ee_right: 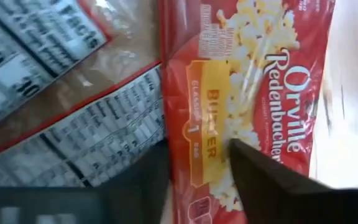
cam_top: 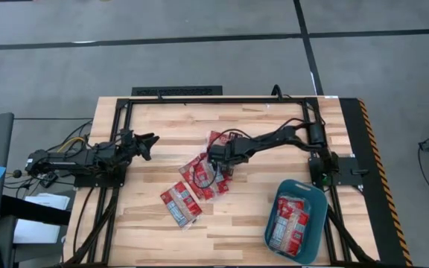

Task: Sort popcorn bags into baskets
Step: Put the popcorn bag into the blue bin

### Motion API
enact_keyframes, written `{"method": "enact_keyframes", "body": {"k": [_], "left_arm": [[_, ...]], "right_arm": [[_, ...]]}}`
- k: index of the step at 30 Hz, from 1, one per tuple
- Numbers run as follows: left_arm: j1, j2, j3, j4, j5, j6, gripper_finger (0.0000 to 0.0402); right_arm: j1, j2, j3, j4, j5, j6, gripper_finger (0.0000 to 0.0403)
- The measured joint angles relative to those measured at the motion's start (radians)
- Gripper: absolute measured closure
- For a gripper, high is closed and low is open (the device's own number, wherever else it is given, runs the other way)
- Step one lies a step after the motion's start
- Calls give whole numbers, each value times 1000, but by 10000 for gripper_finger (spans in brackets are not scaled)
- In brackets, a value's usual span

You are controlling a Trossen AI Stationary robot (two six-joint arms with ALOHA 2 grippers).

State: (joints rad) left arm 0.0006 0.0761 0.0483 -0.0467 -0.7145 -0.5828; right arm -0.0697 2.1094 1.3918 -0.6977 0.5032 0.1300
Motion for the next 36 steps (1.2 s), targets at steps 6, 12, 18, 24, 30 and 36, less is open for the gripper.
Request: {"method": "enact_keyframes", "body": {"k": [6, 12, 18, 24, 30, 36], "left_arm": [[0, 0, 0, 0, -3, -1, 215], [0, 0, 0, 0, -3, -6, 215], [0, 0, 0, 0, -3, -3, 215], [0, 0, 0, 0, -3, -2, 215], [0, 0, 0, 0, -5, -1, 215], [0, 0, 0, 0, -26, -4, 215]], "right_arm": [[5, 12, 21, -83, 45, 88, 384], [59, -41, 128, -220, -19, 139, 393], [169, -214, 192, -327, -67, 222, 394], [354, -425, 194, -406, -216, 421, 394], [575, -584, 194, -452, -316, 689, 398], [752, -665, 195, -473, -338, 1019, 395]]}}
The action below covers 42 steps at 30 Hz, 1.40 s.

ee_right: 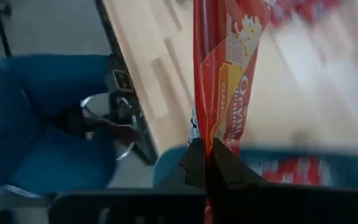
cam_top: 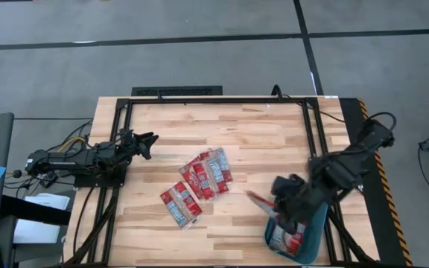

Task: Sort popcorn bags into baskets
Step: Put the popcorn bag into the blue bin

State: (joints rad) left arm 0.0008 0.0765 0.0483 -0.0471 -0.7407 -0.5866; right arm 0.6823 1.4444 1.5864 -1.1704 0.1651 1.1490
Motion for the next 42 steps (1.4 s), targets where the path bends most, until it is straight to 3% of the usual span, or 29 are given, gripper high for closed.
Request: {"method": "enact_keyframes", "body": {"k": [4, 9, 18, 26, 36, 42], "left_arm": [[0, 0, 0, 0, 0, -21, 215], [0, 0, 0, 0, -1, -29, 215], [0, 0, 0, 0, 0, -43, 215], [0, 0, 0, 0, -1, -13, 215], [0, 0, 0, 0, 0, 7, 215], [0, 0, 0, 1, 44, 46, 215]], "right_arm": [[78, -13, 0, -104, -68, 325, 398], [161, -11, 0, -229, -226, 663, 387], [152, 17, 0, -235, -252, 970, 395], [66, 130, 0, -251, -473, 1003, 385], [-51, 285, 0, -342, -499, 940, 379], [-106, 373, 0, -370, -537, 809, 380]]}}
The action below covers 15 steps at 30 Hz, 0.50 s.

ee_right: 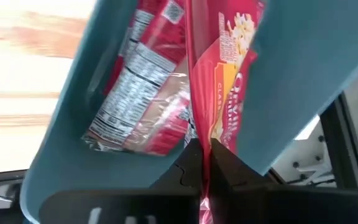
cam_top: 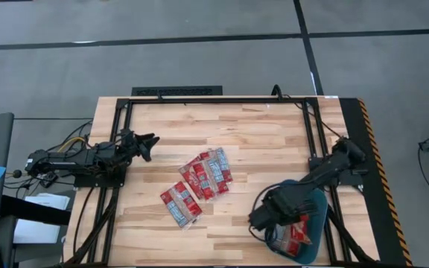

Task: Sort popcorn bags into baskets
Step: Put the popcorn bag into the blue bin

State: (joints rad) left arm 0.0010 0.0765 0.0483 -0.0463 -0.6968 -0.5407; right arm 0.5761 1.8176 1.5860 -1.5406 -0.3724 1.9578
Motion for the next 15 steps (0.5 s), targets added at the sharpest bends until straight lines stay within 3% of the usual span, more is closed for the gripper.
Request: {"method": "enact_keyframes", "body": {"k": [6, 15], "left_arm": [[0, 0, 0, 0, 11, 0, 215], [0, 0, 0, 0, 12, 6, 215]], "right_arm": [[-65, 63, 0, 5, -18, -168, 375], [-95, 85, 0, 7, -10, -257, 296]]}}
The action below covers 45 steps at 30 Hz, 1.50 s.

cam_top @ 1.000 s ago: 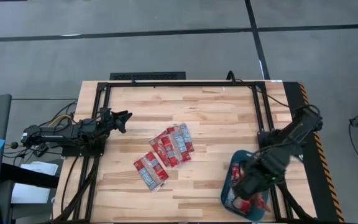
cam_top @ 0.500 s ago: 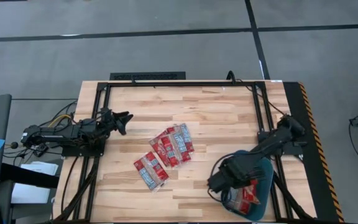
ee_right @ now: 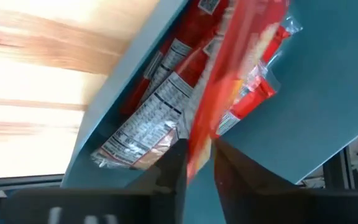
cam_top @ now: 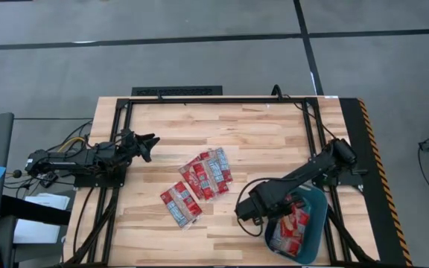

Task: Sort popcorn bags into baskets
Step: Put the popcorn bag into the blue bin

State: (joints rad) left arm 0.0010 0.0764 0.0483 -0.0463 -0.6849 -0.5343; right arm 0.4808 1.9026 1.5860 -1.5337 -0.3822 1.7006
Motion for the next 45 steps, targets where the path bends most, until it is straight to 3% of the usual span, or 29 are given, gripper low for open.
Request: {"method": "enact_keyframes", "body": {"k": [11, 14, 21, 30, 36, 41, 45], "left_arm": [[0, 0, 0, 0, 1, 19, 215], [0, 0, 0, 0, 0, 19, 215], [0, 0, 0, 0, 5, 13, 215], [0, 0, 0, 2, 113, -95, 215], [0, 0, 4, -9, 153, -165, 215], [0, 1, 7, -20, 187, -167, 215], [0, 7, 8, -26, 185, -167, 215]], "right_arm": [[-3, -45, 0, -15, 149, -4, 226], [-1, -55, 1, 38, 266, -15, 227], [2, -50, 0, 95, 326, -52, 257], [-157, -100, 77, 433, 520, -441, 265], [-295, -45, 75, 480, 570, -638, 195], [-346, 50, 77, 634, 530, -761, 118], [-357, 148, 74, 752, 484, -791, 81]]}}
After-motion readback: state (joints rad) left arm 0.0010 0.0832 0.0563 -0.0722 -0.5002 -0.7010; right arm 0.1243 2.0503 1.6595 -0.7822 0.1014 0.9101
